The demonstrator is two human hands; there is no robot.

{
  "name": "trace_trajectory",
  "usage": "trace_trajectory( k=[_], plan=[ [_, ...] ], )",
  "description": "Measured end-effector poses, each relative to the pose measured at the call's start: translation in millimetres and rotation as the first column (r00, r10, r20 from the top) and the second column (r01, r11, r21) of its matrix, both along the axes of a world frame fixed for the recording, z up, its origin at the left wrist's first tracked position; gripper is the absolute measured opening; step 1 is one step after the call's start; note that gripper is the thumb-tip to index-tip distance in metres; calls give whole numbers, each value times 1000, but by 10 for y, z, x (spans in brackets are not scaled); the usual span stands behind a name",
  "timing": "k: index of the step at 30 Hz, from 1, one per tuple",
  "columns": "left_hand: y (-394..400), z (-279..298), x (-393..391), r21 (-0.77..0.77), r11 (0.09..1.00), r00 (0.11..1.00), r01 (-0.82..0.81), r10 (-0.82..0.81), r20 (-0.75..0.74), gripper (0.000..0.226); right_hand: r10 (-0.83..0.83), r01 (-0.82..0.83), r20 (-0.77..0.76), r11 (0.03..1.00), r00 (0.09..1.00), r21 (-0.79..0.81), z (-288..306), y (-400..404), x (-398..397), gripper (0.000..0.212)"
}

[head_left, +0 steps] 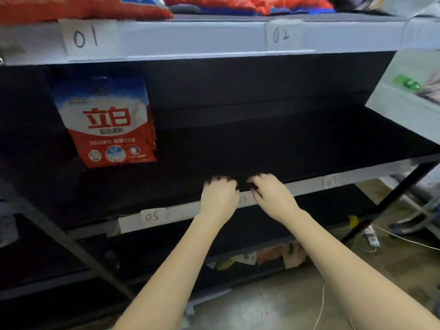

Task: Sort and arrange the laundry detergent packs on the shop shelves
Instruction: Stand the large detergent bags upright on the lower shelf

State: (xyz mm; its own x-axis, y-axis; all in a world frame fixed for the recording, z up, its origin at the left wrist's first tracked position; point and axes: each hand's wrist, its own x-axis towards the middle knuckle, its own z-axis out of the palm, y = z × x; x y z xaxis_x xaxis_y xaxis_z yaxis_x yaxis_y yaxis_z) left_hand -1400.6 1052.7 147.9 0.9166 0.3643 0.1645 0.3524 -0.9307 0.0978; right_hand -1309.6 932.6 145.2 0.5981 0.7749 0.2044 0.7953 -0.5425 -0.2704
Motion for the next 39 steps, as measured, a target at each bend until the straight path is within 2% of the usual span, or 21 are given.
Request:
trace_trajectory(
  k=[2,8,13,16,24,27,29,31,34,39],
  plan=[
    [-184,217,70,84,995,997,61,-65,51,33,-33,31,43,999,999,42,160,-305,64,32],
    [-546,1077,248,205,955,945,214,-256,205,33,-90,57,161,979,983,198,970,-923,270,31],
    [-667,1961,357,280,911,851,303,-391,352,29,-136,13,292,923,947,385,1856,-1087,490,28],
    [-600,2417,478,352,887,774,300,-442,453,31,-152,-27,342,884,927,466,2287,-1020,662,25],
    [88,3400,941,471,882,794,-12,-278,540,30,-158,-48,411,893,898,448,3059,-476,1325,26],
    [461,3697,1136,452,869,815,-201,-107,569,34,-153,-56,456,909,877,414,3307,-140,1551,26],
    [698,3821,1259,412,865,848,-286,28,529,40,-143,-77,488,912,861,403,3488,116,1639,26],
    [893,3856,1353,375,876,879,-304,105,465,53,-132,-109,518,906,845,409,3676,380,1693,29],
    [1092,3837,1406,323,901,885,-290,124,448,69,-99,-163,564,904,820,395,3915,775,1769,38],
    [1219,3788,1426,269,931,866,-249,90,492,68,6,-188,553,944,833,273,3996,1218,1940,50]
  ],
)
